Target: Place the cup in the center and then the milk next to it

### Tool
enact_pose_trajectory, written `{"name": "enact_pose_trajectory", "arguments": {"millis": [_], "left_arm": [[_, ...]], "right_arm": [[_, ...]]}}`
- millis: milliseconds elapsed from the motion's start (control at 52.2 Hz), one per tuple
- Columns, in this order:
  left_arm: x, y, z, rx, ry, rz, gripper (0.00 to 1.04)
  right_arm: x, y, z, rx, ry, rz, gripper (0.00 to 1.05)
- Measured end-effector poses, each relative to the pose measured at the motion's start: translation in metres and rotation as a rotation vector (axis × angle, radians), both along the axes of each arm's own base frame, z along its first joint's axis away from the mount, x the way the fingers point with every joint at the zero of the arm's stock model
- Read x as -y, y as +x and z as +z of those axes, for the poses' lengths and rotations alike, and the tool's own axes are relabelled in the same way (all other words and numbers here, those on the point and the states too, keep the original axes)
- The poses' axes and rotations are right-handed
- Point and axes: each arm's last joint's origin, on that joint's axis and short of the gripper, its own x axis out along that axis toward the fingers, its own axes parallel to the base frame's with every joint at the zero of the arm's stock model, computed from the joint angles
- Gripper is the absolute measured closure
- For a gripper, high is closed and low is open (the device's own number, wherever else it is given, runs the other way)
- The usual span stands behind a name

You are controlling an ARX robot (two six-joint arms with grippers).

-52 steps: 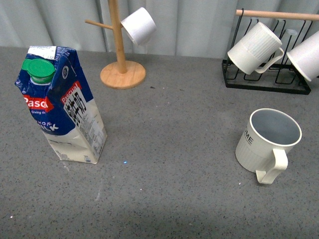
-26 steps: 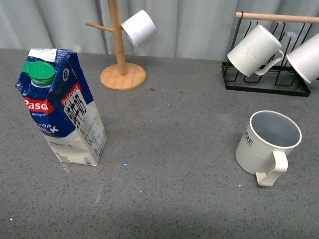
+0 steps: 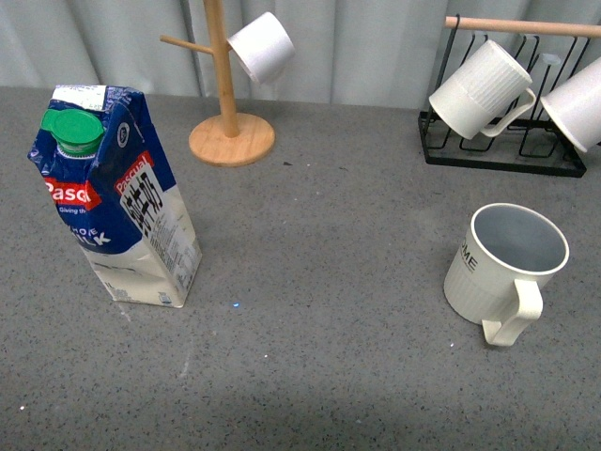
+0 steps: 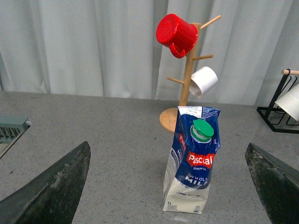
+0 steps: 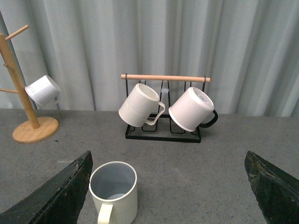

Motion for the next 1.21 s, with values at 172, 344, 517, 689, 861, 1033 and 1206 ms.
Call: {"name": "enact_pose_trajectory", "arguments": {"millis": [172, 344, 517, 689, 861, 1033, 1206], "left_arm": [[0.0000, 0.0000, 0.0000, 0.000, 0.000, 0.000, 0.07], [0.0000, 0.0000, 0.0000, 0.000, 0.000, 0.000, 0.07], [0.0000, 0.0000, 0.0000, 0.000, 0.000, 0.000, 0.07], [0.0000, 0.0000, 0.0000, 0.000, 0.000, 0.000, 0.07], [0.0000, 0.0000, 0.0000, 0.000, 0.000, 0.000, 0.07], [0.0000, 0.0000, 0.0000, 0.000, 0.000, 0.000, 0.07], [0.0000, 0.0000, 0.0000, 0.000, 0.000, 0.000, 0.07]], "right_arm": [[0.0000, 0.0000, 0.0000, 0.000, 0.000, 0.000, 0.09], [0.0000, 0.0000, 0.0000, 0.000, 0.000, 0.000, 0.09], [0.0000, 0.0000, 0.0000, 0.000, 0.000, 0.000, 0.09], [0.0000, 0.0000, 0.0000, 0.000, 0.000, 0.000, 0.09], [0.0000, 0.0000, 0.0000, 0.000, 0.000, 0.000, 0.09], [0.0000, 0.0000, 0.0000, 0.000, 0.000, 0.000, 0.09], [0.0000, 0.0000, 0.0000, 0.000, 0.000, 0.000, 0.09]]}}
